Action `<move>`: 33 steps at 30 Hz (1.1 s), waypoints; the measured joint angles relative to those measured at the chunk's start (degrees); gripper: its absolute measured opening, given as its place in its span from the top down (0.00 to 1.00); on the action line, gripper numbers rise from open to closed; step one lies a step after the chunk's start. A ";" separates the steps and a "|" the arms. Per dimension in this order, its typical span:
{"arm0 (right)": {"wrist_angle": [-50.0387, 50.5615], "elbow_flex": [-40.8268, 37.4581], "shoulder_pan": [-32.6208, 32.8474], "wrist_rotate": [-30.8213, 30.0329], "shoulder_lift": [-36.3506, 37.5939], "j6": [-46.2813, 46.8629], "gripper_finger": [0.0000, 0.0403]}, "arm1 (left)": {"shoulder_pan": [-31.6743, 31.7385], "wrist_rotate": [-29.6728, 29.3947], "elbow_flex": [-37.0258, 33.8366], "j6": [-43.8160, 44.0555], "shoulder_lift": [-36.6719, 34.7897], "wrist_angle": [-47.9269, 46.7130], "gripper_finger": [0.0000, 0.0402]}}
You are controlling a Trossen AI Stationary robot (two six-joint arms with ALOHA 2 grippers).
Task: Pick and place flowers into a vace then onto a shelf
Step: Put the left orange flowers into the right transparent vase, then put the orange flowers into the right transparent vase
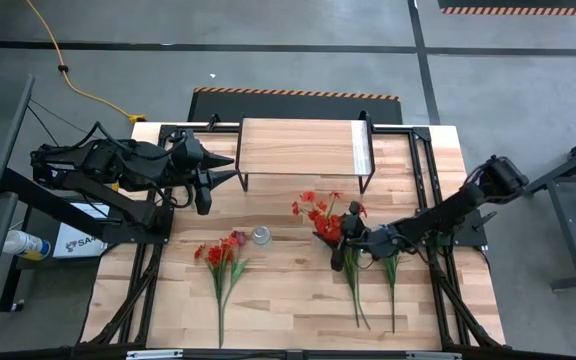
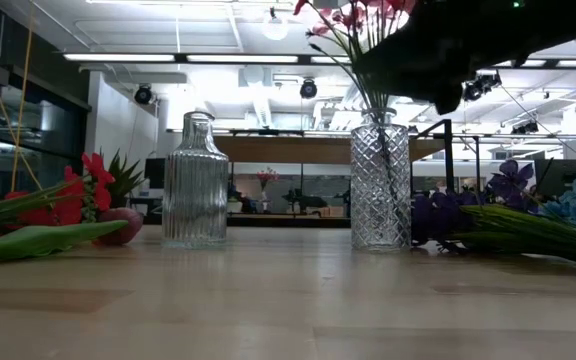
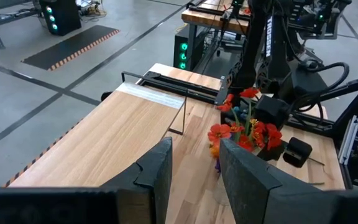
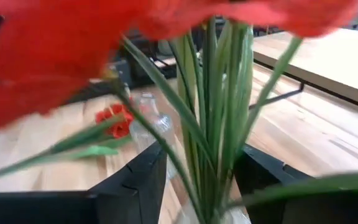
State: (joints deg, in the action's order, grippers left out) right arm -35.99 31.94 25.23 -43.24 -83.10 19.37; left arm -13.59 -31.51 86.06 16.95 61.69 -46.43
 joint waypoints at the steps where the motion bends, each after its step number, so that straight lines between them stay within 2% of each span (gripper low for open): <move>1: 2.21 0.00 0.26 -0.61 1.19 0.22 0.57 | 0.00 0.00 -0.02 -0.02 0.00 0.00 0.59; 6: 12.46 0.00 1.29 -1.60 8.12 1.80 0.57 | 0.00 0.00 -0.02 -0.20 0.00 0.00 0.59; 10: 21.31 0.00 1.86 -0.41 12.22 6.52 0.57 | -0.01 0.00 -0.02 -0.22 0.00 0.00 0.59; 19: 31.00 -0.02 4.52 3.08 17.18 11.49 0.56 | -0.02 0.00 -0.02 -0.20 0.00 0.00 0.59; 23: 31.59 -0.02 6.21 7.86 19.92 11.94 0.58 | -0.01 0.26 -0.02 0.02 0.01 -0.10 0.59; 26: 32.74 1.13 7.52 11.01 22.61 12.17 0.60 | 0.00 2.75 -0.02 2.07 0.01 -0.99 0.59; 33: 33.60 7.97 10.82 15.34 28.73 8.73 0.66 | -0.02 8.05 -0.02 10.26 0.02 -5.03 0.59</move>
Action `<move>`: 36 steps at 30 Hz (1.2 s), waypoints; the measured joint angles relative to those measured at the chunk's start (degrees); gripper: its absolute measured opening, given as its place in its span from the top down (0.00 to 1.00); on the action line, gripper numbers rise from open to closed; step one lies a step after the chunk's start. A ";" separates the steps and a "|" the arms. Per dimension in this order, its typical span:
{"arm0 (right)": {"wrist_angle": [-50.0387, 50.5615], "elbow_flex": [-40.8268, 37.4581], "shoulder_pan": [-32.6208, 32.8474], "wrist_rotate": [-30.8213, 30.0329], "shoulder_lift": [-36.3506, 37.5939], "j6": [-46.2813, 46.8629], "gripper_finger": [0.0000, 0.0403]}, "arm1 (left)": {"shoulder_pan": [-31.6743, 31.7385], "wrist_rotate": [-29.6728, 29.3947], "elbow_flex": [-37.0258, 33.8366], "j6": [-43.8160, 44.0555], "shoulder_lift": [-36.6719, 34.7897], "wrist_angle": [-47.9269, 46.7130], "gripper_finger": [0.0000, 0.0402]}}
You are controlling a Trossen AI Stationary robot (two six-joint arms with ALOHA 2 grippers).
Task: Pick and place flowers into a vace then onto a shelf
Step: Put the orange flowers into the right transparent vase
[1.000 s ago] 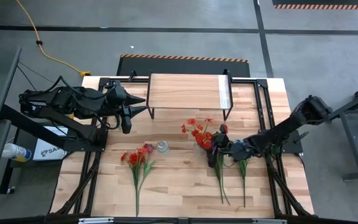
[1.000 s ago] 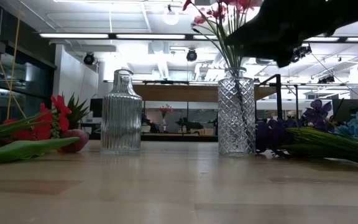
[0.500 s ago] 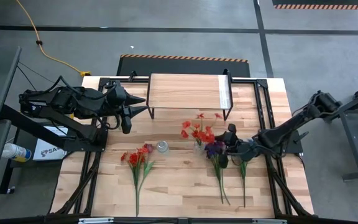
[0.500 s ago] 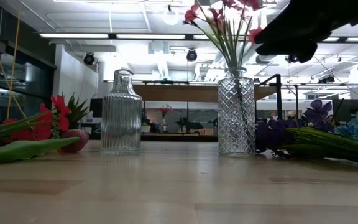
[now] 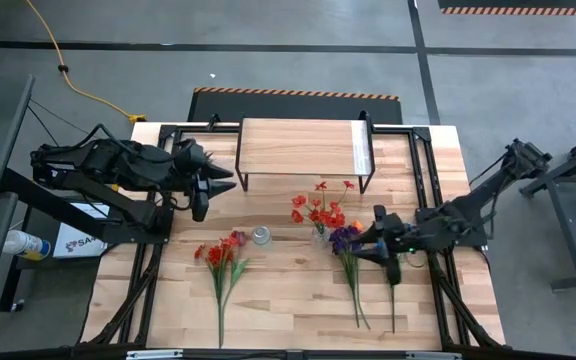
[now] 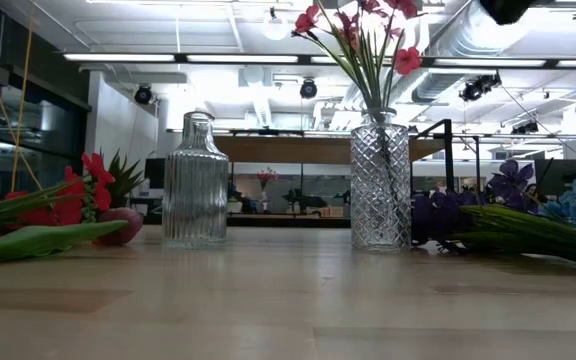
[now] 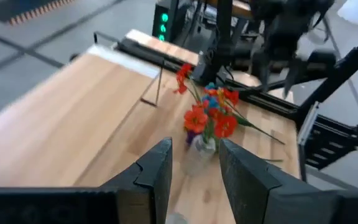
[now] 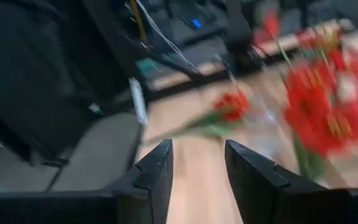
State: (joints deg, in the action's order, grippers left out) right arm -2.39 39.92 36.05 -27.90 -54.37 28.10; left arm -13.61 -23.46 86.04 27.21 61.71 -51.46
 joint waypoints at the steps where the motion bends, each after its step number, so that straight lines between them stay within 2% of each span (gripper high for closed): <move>1: 0.06 1.10 0.47 -0.06 0.58 -1.42 0.67 | 0.01 0.84 0.00 1.10 0.00 -0.37 0.59; 7: 0.09 8.55 2.23 -0.73 1.44 -11.73 0.70 | -0.02 8.32 0.00 9.85 0.43 -1.30 0.59; 12: 5.39 14.64 2.41 -0.41 1.47 -17.77 0.70 | -2.42 13.74 0.02 22.17 1.43 -2.91 0.59; 21: 19.98 23.37 2.36 -0.90 1.42 -24.17 0.70 | -14.29 12.35 0.02 47.64 6.66 -6.61 0.59; 28: 21.86 26.33 2.22 -1.28 1.44 -28.51 0.70 | -21.52 7.17 -0.02 60.08 11.44 -5.34 0.59; 36: 24.77 27.65 2.21 -1.21 1.49 -28.61 0.70 | -25.60 6.62 -0.02 74.42 17.00 -7.61 0.59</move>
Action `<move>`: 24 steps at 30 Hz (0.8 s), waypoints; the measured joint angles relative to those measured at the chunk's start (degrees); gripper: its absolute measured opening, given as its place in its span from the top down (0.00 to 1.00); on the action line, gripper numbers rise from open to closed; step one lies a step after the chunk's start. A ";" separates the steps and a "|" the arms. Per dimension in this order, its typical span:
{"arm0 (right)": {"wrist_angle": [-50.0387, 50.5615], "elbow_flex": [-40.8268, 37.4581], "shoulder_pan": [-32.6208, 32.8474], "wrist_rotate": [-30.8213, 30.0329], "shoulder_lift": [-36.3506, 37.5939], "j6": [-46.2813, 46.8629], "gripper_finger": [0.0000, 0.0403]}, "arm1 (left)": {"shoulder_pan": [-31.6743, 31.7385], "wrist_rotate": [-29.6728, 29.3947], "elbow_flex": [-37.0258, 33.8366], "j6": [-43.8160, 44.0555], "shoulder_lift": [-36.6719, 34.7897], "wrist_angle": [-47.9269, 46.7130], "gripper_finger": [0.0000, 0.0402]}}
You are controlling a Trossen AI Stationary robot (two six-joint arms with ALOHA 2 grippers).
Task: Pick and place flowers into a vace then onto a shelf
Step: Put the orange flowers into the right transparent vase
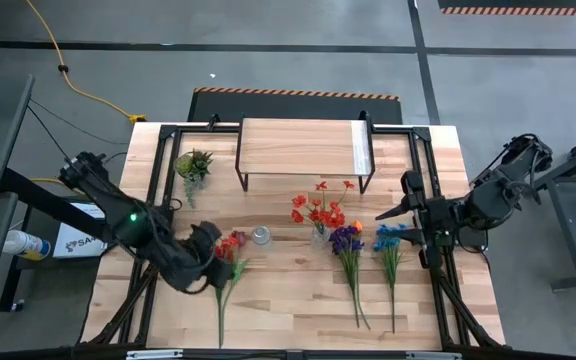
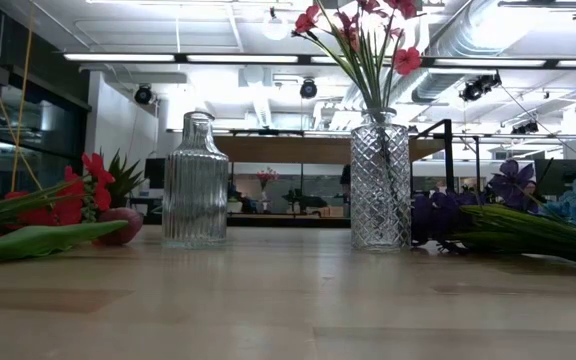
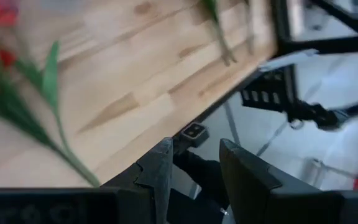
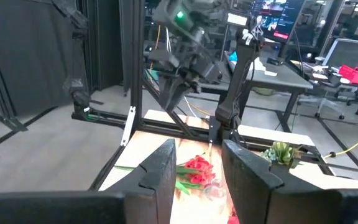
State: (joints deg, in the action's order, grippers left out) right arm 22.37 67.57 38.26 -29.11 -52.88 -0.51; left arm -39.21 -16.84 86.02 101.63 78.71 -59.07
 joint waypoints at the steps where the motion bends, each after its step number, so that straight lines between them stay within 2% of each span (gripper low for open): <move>1: 0.37 0.00 0.01 0.20 0.01 0.00 0.70 | -0.43 0.00 0.00 2.61 0.66 -0.85 0.59; 9: 3.98 0.00 0.00 0.58 0.02 0.19 0.70 | -2.94 7.94 0.00 21.77 8.93 -5.33 0.59; 20: 6.09 0.00 0.02 1.07 0.07 0.02 0.70 | -2.95 19.41 0.07 27.78 20.14 -3.05 0.59; 24: 6.15 0.00 0.02 2.51 0.15 0.02 0.70 | -3.57 19.17 0.07 27.90 22.32 -4.66 0.59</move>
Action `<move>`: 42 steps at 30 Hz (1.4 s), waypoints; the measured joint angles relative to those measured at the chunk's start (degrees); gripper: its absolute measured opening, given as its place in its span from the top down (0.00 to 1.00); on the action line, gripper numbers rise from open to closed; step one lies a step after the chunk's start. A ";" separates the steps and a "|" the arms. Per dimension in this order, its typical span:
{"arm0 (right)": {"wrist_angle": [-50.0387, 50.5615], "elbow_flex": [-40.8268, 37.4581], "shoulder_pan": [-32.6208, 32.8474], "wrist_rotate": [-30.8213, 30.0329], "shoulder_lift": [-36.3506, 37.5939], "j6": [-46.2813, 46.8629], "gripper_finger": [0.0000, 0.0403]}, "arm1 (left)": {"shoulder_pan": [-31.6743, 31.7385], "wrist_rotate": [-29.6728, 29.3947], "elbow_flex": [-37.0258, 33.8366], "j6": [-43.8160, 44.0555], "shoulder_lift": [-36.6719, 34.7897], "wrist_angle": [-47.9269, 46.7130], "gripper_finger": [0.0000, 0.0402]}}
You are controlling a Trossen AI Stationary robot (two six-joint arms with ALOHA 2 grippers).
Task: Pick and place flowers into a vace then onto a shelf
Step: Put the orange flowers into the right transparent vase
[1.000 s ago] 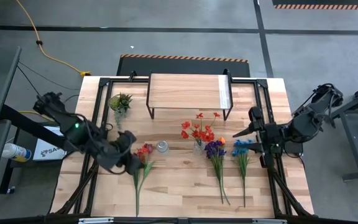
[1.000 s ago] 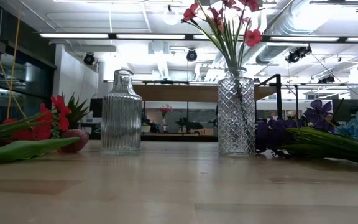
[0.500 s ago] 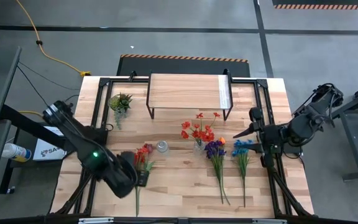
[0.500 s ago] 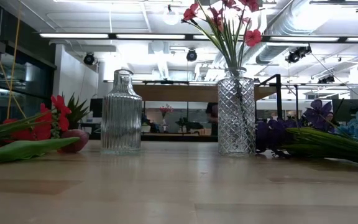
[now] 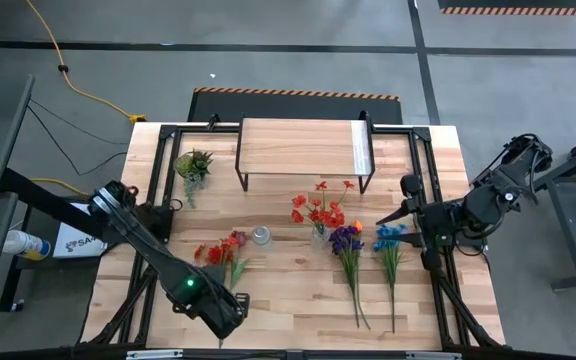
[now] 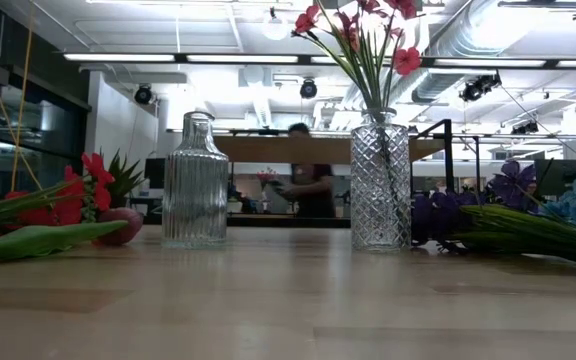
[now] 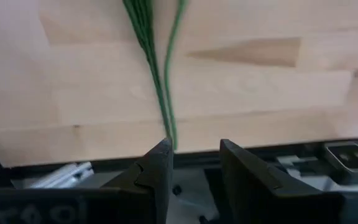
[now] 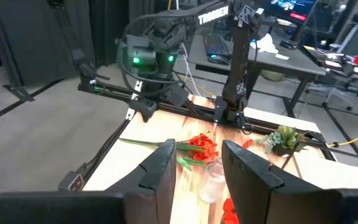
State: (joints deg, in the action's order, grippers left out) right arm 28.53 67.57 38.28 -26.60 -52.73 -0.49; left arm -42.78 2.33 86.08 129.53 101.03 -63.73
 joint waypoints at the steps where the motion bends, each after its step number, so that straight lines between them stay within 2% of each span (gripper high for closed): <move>1: 0.01 0.00 0.00 0.35 0.00 0.00 0.70 | -0.01 -0.18 0.04 0.12 0.46 -0.38 0.59; 15: -0.01 0.00 0.02 3.78 0.00 0.01 0.70 | -0.01 -1.69 -0.38 2.47 5.96 -4.38 0.59; 20: 0.01 0.00 0.02 5.76 0.00 0.01 0.70 | -0.01 -1.51 -4.78 4.38 6.16 0.30 0.59; 30: 0.03 0.00 0.02 5.86 0.00 0.35 0.70 | 0.02 -1.40 -13.35 6.12 6.17 10.12 0.59; 42: 0.05 0.00 0.02 5.10 0.00 0.24 0.70 | 0.06 -1.77 -16.59 7.06 6.17 11.96 0.59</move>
State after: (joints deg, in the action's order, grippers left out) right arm 28.58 67.57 38.30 -21.50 -52.73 -0.25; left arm -42.72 0.56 69.49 136.59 107.20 -51.77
